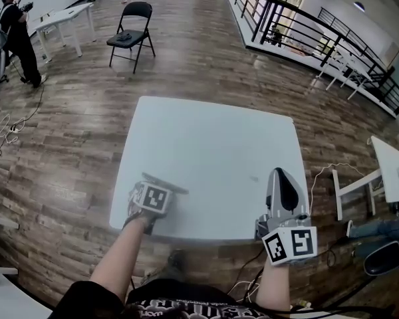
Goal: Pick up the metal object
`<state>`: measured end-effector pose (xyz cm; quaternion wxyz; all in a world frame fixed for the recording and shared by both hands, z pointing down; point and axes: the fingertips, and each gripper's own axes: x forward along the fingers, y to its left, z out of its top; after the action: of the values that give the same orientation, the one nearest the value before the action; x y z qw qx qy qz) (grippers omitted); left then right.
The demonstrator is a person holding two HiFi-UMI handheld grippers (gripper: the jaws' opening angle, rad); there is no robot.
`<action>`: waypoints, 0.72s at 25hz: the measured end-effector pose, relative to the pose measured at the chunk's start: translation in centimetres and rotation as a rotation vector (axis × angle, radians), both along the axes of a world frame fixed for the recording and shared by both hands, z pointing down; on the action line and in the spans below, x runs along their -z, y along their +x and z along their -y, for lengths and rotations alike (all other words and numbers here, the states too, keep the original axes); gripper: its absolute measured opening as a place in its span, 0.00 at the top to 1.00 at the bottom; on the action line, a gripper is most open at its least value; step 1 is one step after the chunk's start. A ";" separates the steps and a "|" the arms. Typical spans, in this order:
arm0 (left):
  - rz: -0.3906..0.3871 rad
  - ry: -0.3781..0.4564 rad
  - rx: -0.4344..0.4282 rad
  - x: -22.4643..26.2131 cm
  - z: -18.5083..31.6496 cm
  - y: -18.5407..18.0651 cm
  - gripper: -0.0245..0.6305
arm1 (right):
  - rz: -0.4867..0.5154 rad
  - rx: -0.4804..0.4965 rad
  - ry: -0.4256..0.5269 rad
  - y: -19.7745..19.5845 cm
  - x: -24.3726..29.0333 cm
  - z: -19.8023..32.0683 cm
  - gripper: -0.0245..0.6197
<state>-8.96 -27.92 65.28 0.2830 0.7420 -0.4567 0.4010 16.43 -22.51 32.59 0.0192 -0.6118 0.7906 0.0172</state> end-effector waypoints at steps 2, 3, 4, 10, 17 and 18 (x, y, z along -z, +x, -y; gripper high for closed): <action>0.001 0.022 -0.006 0.2 -0.1 0.1 0.36 | 0.000 -0.002 0.000 0.1 0.0 -0.1 0.95; -0.005 0.025 -0.009 0.2 -0.2 0.3 0.42 | 0.000 -0.004 0.000 0.1 0.0 -0.1 0.95; -0.010 0.027 -0.013 0.2 -0.3 0.6 0.48 | 0.000 -0.005 0.001 0.2 0.1 -0.1 0.95; -0.020 0.020 -0.042 0.2 -0.5 1.3 0.52 | 0.004 -0.007 0.007 0.3 0.4 -0.3 0.95; -0.014 0.048 -0.028 0.6 -0.3 0.8 0.52 | 0.004 -0.005 0.014 0.5 0.8 -0.5 0.95; 0.000 0.069 -0.019 1.1 -0.2 0.3 0.52 | 0.004 -0.004 0.014 0.5 0.8 -0.6 0.95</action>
<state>-8.65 -27.75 64.19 0.2535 0.7556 -0.4631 0.3878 16.96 -21.91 31.81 0.0251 -0.6134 0.7891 0.0215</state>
